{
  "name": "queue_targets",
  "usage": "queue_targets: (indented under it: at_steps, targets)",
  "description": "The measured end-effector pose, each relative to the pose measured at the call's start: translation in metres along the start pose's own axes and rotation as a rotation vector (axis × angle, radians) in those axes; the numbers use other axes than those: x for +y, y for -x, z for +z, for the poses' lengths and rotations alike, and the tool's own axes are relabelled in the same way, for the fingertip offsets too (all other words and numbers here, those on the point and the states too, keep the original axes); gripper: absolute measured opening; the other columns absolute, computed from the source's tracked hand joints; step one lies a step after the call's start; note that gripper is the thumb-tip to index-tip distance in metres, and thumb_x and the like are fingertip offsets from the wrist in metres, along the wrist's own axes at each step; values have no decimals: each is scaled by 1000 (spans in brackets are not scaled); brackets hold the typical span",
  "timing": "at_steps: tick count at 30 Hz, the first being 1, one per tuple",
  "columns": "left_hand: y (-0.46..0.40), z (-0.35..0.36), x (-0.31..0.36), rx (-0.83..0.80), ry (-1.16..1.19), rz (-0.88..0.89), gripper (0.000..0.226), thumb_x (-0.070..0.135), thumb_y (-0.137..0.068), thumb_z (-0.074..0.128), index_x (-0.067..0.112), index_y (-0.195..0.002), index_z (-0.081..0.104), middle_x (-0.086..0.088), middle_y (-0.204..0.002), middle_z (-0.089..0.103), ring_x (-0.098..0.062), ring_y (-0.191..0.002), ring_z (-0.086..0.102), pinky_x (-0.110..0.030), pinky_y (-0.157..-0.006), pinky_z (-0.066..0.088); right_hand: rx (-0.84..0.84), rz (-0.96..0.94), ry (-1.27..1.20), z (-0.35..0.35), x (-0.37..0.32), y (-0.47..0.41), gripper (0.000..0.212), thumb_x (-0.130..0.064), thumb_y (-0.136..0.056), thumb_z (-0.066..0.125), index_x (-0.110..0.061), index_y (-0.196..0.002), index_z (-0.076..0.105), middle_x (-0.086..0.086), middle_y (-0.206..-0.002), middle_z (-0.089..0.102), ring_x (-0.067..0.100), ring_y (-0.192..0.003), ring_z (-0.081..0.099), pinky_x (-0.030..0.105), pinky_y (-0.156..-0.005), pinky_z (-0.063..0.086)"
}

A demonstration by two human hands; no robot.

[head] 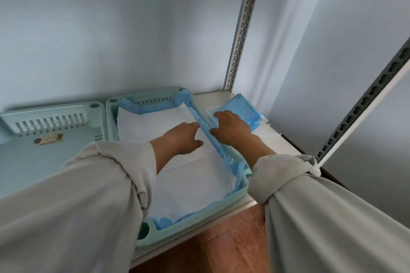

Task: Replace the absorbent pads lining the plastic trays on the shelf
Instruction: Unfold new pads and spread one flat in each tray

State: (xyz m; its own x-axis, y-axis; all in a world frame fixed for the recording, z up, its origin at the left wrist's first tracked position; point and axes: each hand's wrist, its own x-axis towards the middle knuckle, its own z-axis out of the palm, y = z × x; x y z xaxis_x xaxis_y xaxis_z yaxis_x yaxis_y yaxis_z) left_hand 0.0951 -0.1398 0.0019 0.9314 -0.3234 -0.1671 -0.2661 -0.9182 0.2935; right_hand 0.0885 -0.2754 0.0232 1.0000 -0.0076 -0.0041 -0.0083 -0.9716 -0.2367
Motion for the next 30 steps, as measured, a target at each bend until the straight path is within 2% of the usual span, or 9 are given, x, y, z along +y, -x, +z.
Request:
queue_targets:
  at_steps: [6, 10, 13, 17, 22, 25, 30]
  targets:
    - [-35, -4, 16, 117, 131, 48, 58, 30, -97, 49, 19, -148, 25, -9, -150, 36, -26, -134, 41, -36, -107, 36, 116, 79, -14, -1, 10, -34, 45, -21, -92, 50, -12, -135, 44, 12, -144, 38, 29, -137, 31, 44, -110, 31]
    - [-60, -4, 31, 118, 191, 81, 50, 18, -100, 43, 21, -147, 27, -10, -145, 41, -28, -126, 49, -39, -103, 42, 193, 187, 23, 1, 26, -61, 48, -18, -89, 49, -11, -135, 39, 12, -145, 34, 29, -139, 26, 46, -114, 25]
    - [-68, -7, 36, 100, 199, 96, 53, 8, -99, 39, 18, -148, 23, -12, -147, 36, -30, -130, 44, -37, -105, 39, 220, 293, 53, 2, 44, -74, 56, -17, -86, 48, -11, -140, 33, 13, -144, 32, 31, -138, 24, 46, -114, 21]
    - [-69, -7, 30, 78, 184, 91, 57, 4, -96, 36, 18, -150, 20, -14, -149, 31, -31, -133, 40, -37, -107, 35, 182, 382, 1, 5, 65, -75, 42, -17, -88, 47, -12, -129, 43, 13, -130, 48, 32, -126, 42, 42, -106, 31]
    - [-61, -6, 9, 66, 164, 39, 58, 5, -97, 37, 17, -150, 19, -16, -152, 26, -31, -134, 38, -37, -108, 34, 401, 298, 69, 16, 66, -70, 28, -14, -89, 49, -10, -116, 56, 11, -116, 56, 30, -113, 50, 39, -97, 37]
    - [-54, -9, 8, 73, 171, 35, 58, 4, -97, 37, 18, -150, 19, -14, -152, 26, -31, -134, 38, -37, -107, 36, 433, 285, -56, 15, 64, -65, 30, -10, -90, 48, -14, -117, 61, 9, -114, 58, 30, -106, 55, 36, -82, 44]
    - [-41, -22, 14, 78, 175, 58, 58, 7, -96, 39, 17, -150, 20, -15, -152, 25, -32, -133, 40, -37, -106, 37, 440, 305, -148, 7, 61, -51, 38, -12, -95, 44, -26, -127, 59, 7, -117, 63, 30, -106, 60, 33, -81, 46]
